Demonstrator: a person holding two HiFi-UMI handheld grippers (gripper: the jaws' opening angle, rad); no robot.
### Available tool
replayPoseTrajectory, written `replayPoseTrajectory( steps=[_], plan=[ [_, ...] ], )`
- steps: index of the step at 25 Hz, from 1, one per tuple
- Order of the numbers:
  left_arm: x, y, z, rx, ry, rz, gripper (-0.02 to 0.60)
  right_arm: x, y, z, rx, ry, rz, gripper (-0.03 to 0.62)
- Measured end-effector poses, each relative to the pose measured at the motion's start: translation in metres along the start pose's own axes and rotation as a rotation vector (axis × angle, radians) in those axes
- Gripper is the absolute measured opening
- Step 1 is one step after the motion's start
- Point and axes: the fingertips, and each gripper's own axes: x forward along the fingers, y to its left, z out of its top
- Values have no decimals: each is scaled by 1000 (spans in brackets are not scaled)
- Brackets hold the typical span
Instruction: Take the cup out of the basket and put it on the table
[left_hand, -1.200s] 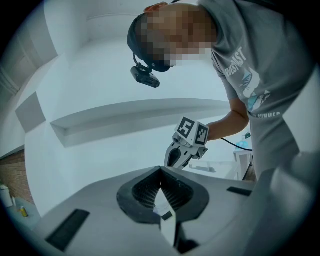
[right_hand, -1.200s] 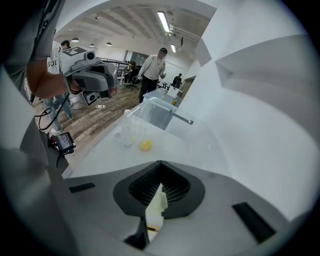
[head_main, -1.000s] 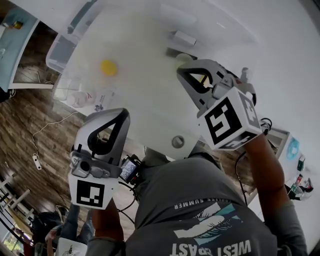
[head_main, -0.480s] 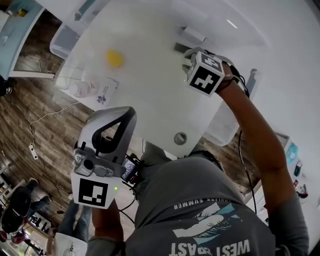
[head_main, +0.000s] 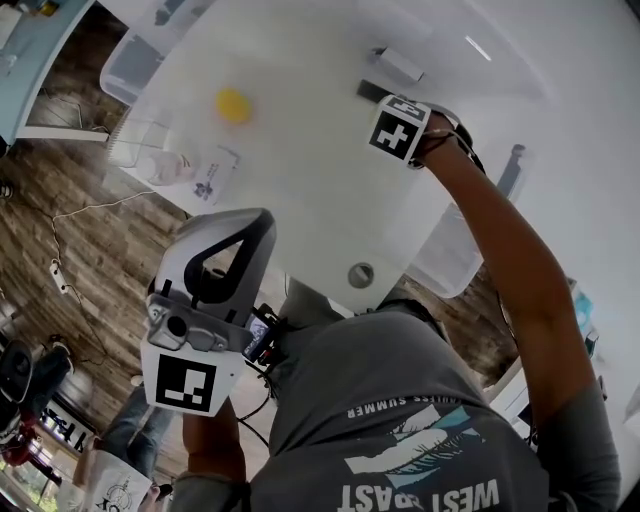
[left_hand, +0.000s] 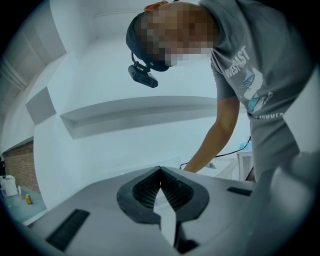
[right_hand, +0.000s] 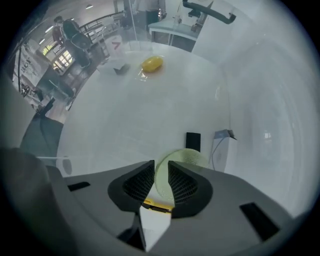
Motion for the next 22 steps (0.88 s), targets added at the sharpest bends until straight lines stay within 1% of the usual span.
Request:
replayPoseTrajectory(
  steps=[2, 4, 9, 14, 22],
  plan=[
    [2, 0, 1, 2, -1, -2, 9, 1, 0, 0, -10, 0, -4, 50],
    [5, 0, 2, 5, -3, -7, 9, -1, -1, 0, -15, -9, -7, 29],
    [10, 0, 4, 11, -5, -18, 9, -21, -2, 7, -14, -66, -32, 28],
    [16, -5, 12, 26, -21, -36, 9, -62, 6, 20, -18, -170, -73, 28],
    [21, -13, 21, 43, -31, -62, 9, -127, 30, 36, -37, -317, -128, 28]
  ],
)
